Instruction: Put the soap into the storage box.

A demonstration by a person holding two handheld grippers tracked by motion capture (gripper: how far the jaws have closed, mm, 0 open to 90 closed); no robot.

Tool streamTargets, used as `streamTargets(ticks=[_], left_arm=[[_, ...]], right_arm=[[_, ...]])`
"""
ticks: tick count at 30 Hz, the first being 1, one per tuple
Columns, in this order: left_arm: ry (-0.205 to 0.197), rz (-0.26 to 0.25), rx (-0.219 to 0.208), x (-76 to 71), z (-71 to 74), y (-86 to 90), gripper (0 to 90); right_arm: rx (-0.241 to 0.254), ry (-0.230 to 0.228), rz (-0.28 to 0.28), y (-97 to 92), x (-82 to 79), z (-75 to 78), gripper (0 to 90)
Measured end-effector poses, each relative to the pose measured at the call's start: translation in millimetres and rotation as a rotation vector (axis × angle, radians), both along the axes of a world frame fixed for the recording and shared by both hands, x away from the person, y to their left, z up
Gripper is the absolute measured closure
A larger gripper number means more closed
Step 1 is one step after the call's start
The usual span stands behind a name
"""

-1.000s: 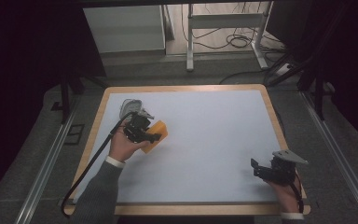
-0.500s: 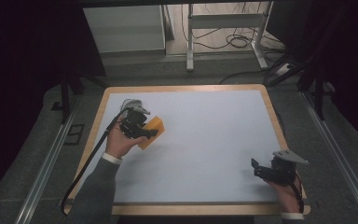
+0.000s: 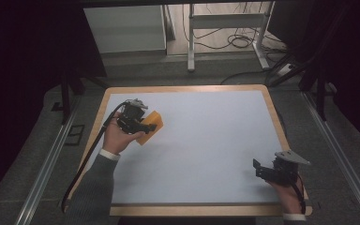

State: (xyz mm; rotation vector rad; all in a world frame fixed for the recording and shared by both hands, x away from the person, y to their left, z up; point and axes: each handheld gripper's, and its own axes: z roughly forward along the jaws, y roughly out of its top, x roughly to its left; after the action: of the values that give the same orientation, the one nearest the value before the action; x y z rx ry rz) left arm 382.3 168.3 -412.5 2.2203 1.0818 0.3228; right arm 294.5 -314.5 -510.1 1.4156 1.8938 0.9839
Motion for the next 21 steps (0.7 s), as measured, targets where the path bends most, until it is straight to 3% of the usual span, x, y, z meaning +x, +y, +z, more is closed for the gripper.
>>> streamTargets(ticks=[10,21], left_arm=[[-0.002,0.005,-0.004,5.1,6.0,1.9,61.2],[-0.008,0.032,-0.001,20.7,17.4,7.6,61.2]], right_arm=[[-0.002,-0.003,-0.001,-0.9,-0.2,0.4,6.3],[-0.003,-0.003,-0.003,-1.3,-0.1,0.1,6.3]])
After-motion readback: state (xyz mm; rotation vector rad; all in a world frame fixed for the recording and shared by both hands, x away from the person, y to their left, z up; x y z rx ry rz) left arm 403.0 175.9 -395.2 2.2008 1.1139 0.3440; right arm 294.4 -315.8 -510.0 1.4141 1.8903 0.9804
